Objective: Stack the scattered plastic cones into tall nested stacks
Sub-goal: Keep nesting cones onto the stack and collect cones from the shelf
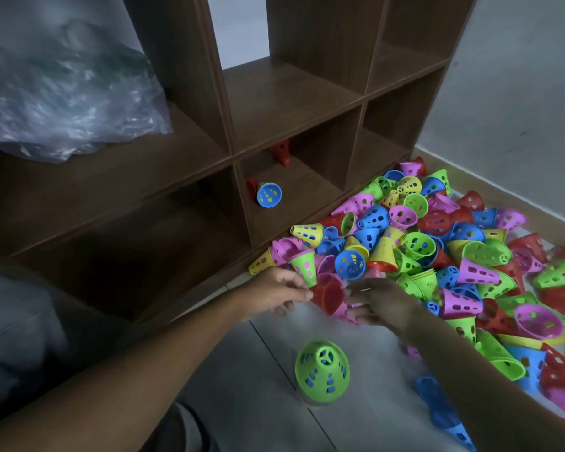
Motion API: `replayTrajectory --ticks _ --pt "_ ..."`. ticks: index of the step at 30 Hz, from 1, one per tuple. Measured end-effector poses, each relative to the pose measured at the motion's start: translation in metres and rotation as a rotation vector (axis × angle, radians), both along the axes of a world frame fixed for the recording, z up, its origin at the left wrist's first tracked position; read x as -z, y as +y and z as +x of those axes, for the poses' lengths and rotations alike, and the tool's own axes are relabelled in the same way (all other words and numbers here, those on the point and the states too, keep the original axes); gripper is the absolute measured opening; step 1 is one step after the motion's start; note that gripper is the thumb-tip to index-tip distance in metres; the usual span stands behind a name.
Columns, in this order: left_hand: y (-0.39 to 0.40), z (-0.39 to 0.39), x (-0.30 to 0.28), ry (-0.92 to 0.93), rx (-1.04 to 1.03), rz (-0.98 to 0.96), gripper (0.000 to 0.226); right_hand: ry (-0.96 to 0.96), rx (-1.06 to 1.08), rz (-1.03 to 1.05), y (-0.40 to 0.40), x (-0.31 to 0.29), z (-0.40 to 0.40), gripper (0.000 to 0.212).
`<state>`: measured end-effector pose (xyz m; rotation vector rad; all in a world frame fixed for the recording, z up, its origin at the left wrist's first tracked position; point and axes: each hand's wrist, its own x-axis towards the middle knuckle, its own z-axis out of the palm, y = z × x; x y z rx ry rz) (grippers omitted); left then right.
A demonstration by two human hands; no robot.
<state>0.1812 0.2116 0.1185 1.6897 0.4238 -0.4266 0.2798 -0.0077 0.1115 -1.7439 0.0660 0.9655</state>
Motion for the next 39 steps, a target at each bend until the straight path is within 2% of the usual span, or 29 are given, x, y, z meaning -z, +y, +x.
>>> replayTrajectory --ticks 2,8,13,17,21,29,35,39 --pt "0.003 0.011 0.008 -0.08 -0.08 0.105 0.006 -0.051 -0.004 -0.04 0.008 0.012 0.01 0.017" --pt "0.025 0.063 0.03 -0.217 -0.202 0.374 0.042 -0.359 -0.068 -0.161 0.024 0.042 0.033 0.033" --pt "0.045 0.105 0.047 -0.202 -0.193 0.587 0.062 -0.601 -0.132 -0.326 0.032 0.052 0.051 0.046" --pt "0.056 0.136 0.05 -0.117 -0.185 0.74 0.081 -0.659 -0.182 -0.409 0.032 0.06 0.053 0.053" --pt "0.065 0.159 0.053 -0.006 -0.19 0.771 0.093 -0.679 -0.285 -0.485 0.026 0.069 0.055 0.061" --pt "0.088 0.191 0.064 0.101 -0.326 0.746 0.091 -0.574 -0.325 -0.484 0.02 0.08 0.064 0.065" --pt "0.096 0.201 0.069 0.102 -0.389 0.707 0.082 -0.558 -0.334 -0.459 0.018 0.083 0.069 0.068" --pt "0.097 0.203 0.071 0.045 -0.434 0.646 0.079 -0.56 -0.319 -0.447 0.02 0.082 0.07 0.061"
